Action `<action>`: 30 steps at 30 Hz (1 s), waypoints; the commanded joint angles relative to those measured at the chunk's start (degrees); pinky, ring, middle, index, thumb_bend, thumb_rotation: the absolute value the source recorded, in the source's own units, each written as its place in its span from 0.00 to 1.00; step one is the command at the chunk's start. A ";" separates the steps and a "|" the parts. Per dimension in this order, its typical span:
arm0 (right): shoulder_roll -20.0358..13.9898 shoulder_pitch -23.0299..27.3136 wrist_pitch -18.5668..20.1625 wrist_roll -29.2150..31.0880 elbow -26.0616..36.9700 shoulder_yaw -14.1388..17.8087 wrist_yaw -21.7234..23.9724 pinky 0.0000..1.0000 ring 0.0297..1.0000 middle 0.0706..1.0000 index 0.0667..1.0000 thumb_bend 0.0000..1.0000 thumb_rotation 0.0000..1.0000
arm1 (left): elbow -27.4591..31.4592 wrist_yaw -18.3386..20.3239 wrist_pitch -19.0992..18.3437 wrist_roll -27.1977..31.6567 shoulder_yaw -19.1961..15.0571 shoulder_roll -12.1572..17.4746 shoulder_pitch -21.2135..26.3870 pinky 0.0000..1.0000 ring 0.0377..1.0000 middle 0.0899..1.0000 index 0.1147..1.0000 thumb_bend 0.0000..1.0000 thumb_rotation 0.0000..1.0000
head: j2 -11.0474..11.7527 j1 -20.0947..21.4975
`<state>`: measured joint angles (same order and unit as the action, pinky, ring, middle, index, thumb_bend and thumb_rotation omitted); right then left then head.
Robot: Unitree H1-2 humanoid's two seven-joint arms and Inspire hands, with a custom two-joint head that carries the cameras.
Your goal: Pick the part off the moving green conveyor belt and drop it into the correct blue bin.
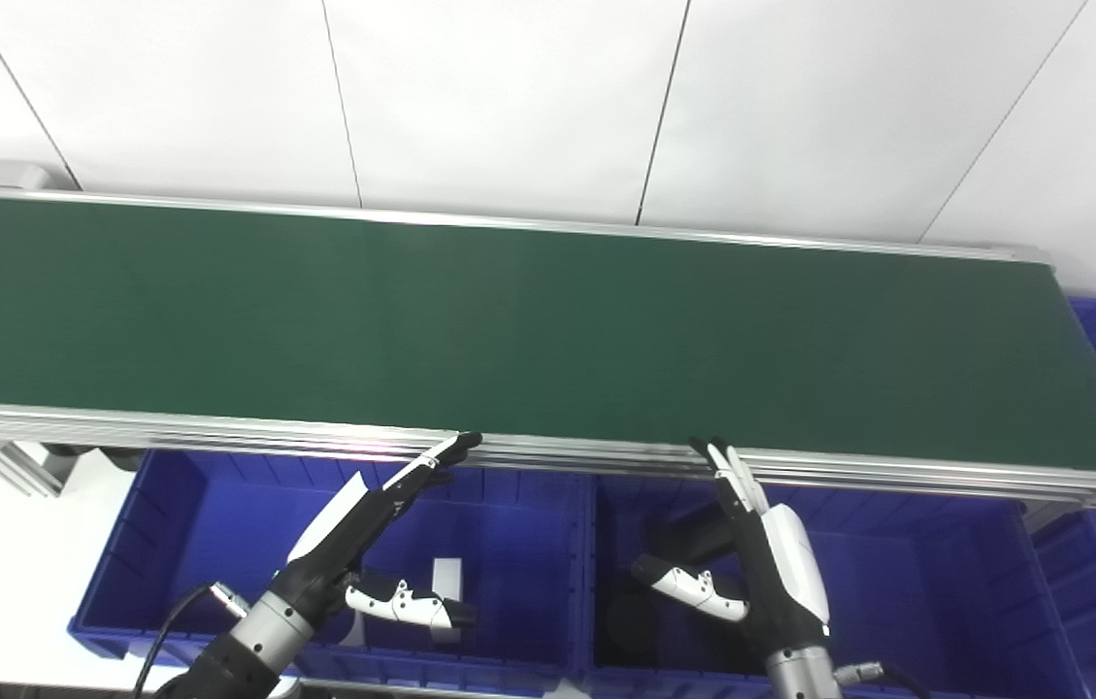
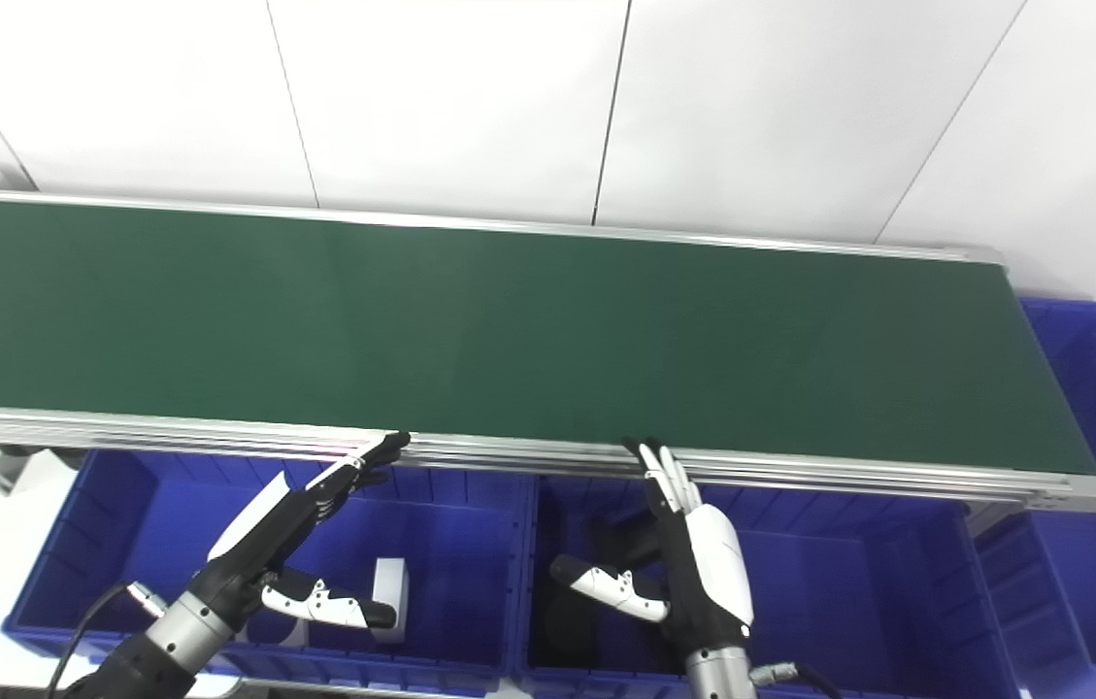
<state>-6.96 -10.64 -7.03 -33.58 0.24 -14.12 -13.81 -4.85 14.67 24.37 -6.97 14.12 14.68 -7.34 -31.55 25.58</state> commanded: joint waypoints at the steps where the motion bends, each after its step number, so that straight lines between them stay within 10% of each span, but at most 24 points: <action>1: 0.24 0.57 -4.09 -0.30 0.68 0.25 -2.01 1.00 1.00 1.00 0.94 1.00 0.83 | 0.74 0.23 1.40 0.18 -0.34 0.41 1.03 0.92 0.96 0.97 0.95 0.90 0.28 | -0.09 0.03; 30: -1.45 1.28 -11.30 18.14 -1.48 -0.78 13.62 0.86 0.92 0.95 1.00 1.00 0.84 | -1.13 2.28 2.04 4.93 -1.97 0.79 1.42 0.94 0.98 1.00 0.98 0.87 0.23 | 0.12 5.75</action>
<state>-8.76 -10.27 -14.25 -16.29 -2.04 -15.11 -0.39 -6.83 16.72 24.33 -3.02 12.72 14.83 -7.16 -31.38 31.38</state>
